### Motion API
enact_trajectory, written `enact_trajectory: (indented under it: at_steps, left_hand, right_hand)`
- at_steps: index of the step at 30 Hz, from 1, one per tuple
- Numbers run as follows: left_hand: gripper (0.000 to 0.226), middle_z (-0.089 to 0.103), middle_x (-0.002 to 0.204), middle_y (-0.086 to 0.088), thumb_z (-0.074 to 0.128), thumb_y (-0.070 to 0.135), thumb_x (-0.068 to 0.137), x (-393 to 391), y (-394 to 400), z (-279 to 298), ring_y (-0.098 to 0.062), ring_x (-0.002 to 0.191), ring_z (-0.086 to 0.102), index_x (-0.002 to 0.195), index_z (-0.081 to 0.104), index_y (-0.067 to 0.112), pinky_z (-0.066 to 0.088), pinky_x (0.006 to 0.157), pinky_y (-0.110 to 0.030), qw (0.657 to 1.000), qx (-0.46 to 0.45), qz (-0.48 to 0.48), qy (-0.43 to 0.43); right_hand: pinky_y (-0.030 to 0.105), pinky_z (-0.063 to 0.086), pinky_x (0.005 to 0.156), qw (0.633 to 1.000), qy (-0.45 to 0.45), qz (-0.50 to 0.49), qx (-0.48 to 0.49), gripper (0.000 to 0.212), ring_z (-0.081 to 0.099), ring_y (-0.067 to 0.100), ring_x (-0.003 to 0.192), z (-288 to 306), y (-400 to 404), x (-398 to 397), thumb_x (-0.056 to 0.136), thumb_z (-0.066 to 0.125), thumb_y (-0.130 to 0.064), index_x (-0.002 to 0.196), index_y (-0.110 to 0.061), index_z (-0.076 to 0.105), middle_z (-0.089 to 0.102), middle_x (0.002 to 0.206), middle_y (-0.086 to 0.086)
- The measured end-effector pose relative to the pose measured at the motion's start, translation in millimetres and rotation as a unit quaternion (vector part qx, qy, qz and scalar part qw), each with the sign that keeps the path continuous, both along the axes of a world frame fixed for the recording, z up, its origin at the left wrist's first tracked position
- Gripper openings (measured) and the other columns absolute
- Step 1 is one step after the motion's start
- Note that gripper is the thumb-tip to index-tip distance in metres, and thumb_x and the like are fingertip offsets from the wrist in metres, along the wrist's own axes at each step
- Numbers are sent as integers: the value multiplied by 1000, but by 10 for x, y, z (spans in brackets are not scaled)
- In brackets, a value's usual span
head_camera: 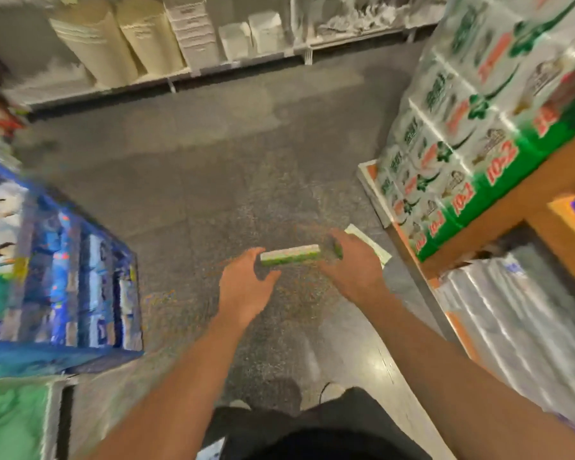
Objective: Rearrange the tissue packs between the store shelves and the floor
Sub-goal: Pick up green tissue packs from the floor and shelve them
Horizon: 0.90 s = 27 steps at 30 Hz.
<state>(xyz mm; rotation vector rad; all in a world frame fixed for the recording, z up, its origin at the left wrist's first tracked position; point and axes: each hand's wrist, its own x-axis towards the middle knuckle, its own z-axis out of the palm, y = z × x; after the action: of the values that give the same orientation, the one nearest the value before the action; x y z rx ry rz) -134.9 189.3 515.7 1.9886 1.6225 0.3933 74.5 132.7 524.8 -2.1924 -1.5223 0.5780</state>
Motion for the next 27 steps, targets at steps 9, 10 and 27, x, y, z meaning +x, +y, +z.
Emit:
enact_trajectory:
  at_steps: [9, 10, 27]
  left_hand:
    - [57, 67, 96, -1, 67, 50, 80, 750, 898, -524, -20, 82, 61, 131, 51, 29, 50, 72, -31, 996, -50, -67, 15]
    - [57, 67, 101, -2, 66, 51, 80, 765, 1059, -614, -23, 89, 62, 131, 50, 30, 52, 78, -35, 995, -64, -69, 19]
    - [81, 54, 134, -10, 69, 51, 78, 990, 3182, -5093, -30, 121, 50, 143, 36, 15, 44, 100, -41, 950, -106, -206, 209]
  right_hand:
    - [37, 48, 92, 998, -6, -25, -60, 63, 57, 26, 114, -425, 716, 500, 77, 77, -40, 133, -28, 50, 61, 126, 4]
    - [38, 48, 93, 997, -7, -23, -68, 64, 56, 27, 115, -490, 846, 512, 77, 77, -40, 134, -27, 49, 60, 127, 5]
    - [47, 43, 102, 957, -101, 65, -264, 67, 45, 31, 126, -5017, 3258, 748, 78, 74, -33, 137, -23, 44, 50, 137, 6]
